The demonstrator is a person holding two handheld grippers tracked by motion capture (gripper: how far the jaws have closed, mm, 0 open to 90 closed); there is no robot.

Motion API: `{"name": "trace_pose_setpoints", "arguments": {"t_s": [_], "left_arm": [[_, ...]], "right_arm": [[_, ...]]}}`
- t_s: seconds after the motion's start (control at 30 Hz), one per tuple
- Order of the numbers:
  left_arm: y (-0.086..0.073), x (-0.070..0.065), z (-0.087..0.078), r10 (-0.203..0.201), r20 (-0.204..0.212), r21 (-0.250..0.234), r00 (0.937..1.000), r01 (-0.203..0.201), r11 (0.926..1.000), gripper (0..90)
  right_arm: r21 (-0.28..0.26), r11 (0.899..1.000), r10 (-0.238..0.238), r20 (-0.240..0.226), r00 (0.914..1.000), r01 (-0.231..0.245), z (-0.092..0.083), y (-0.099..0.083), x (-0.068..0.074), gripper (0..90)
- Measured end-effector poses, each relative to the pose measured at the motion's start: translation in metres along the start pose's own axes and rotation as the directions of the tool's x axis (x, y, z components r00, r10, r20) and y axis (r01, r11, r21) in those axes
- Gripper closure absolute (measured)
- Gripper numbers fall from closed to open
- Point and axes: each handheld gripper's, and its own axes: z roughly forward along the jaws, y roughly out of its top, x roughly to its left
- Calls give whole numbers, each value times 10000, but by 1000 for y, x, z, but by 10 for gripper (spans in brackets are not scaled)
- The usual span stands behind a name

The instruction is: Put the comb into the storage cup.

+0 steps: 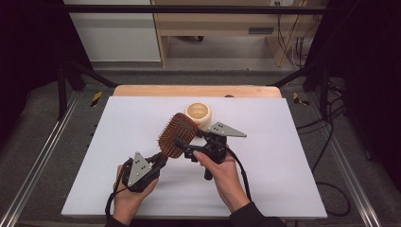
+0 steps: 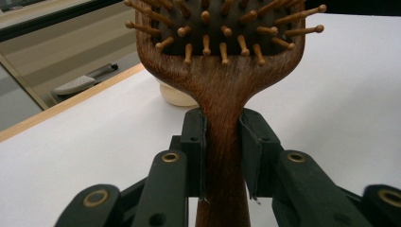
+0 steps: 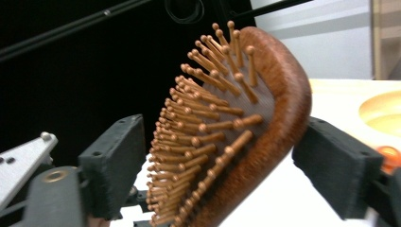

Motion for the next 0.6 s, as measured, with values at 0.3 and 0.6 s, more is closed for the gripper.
{"name": "trace_pose_setpoints", "arguments": {"t_s": [0.3, 0.6], "left_arm": [[1, -1, -1, 32, 72, -121, 10000, -31, 9999, 728], [0, 0, -1, -86, 153, -227, 9998, 89, 9997, 728]], "right_arm": [[-205, 9975, 671, -341, 9972, -679, 6, 1, -3, 269], [-436, 9918, 1165, -854, 9895, -1205, 9, 1, -4, 385]]}}
